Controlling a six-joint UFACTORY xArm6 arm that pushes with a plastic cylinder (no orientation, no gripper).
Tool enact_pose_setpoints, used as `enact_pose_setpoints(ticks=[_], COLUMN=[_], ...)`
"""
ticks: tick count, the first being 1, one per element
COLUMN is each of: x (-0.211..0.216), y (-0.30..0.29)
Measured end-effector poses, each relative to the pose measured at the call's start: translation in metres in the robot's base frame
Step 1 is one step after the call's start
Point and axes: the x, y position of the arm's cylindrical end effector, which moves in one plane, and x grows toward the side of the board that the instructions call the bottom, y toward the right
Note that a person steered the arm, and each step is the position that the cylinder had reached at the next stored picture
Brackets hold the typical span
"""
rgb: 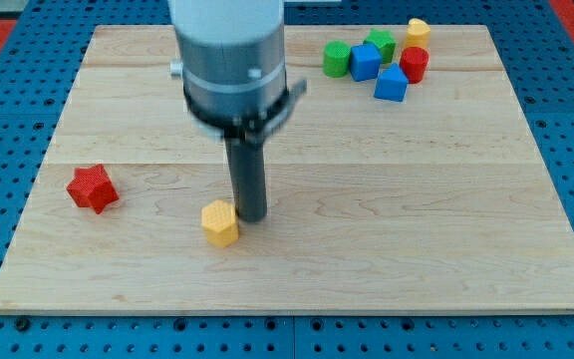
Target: Slide the yellow hexagon towards the bottom center of the board
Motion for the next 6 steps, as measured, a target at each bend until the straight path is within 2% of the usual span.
enact_pose_setpoints(ticks=[1,2,3,4,5,6], x=[-0.016,-0.080,-0.063,-0.025,-0.019,-0.054], y=[0.019,0.021,-0.051,-0.042,0.024,-0.032])
